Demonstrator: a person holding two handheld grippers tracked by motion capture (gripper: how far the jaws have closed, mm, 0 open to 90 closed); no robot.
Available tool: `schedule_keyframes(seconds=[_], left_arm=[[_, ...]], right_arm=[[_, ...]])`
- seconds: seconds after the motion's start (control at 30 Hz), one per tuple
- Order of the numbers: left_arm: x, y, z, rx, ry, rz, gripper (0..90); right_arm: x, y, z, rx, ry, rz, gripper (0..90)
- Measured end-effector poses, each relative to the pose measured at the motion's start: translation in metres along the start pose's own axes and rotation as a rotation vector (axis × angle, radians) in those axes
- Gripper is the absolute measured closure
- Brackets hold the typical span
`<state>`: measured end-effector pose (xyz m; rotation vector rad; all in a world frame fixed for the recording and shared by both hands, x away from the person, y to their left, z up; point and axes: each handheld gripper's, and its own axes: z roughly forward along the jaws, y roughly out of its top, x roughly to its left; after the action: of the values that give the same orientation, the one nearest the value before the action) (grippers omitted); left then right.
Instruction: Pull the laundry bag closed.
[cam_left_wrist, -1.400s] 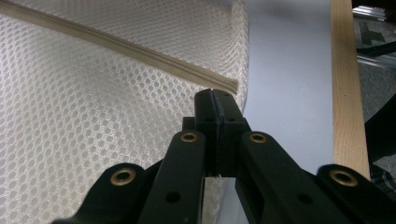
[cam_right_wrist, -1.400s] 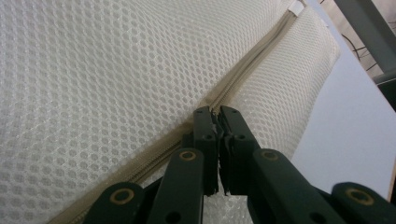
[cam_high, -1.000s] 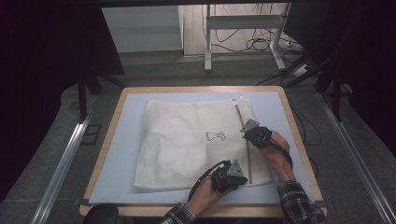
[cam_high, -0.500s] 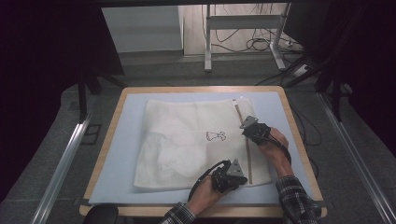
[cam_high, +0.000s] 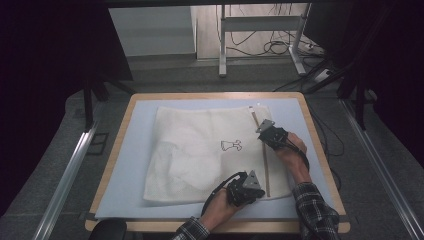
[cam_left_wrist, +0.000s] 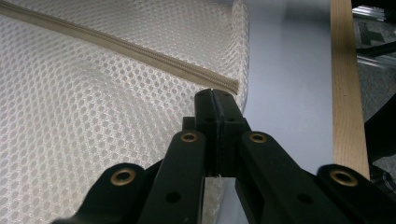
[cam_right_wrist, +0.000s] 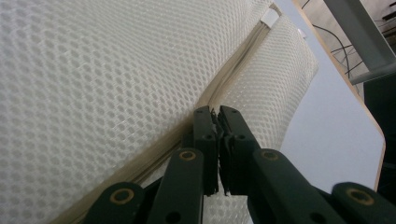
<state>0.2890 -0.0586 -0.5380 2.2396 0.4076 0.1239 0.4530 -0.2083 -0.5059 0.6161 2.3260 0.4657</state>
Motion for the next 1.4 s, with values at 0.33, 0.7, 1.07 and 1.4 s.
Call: schedule_keyframes(seconds=[0.33,0.7,1.07,1.4], left_arm=[[0.000,0.000,0.000,0.001,0.001,0.001,89.7],[-0.001,0.000,0.000,-0.006,0.001,-0.007,89.7],[-0.001,0.000,0.000,-0.004,0.002,-0.005,89.8],[-0.001,0.000,0.000,-0.004,0.002,-0.006,89.8]], right_arm=[[-0.009,0.006,0.010,0.006,0.008,0.030,85.3],[-0.019,0.009,0.020,-0.009,0.030,0.087,85.2],[-0.028,0.015,0.032,-0.013,0.022,0.115,85.3],[-0.035,0.020,0.041,-0.011,0.024,0.149,85.4]])
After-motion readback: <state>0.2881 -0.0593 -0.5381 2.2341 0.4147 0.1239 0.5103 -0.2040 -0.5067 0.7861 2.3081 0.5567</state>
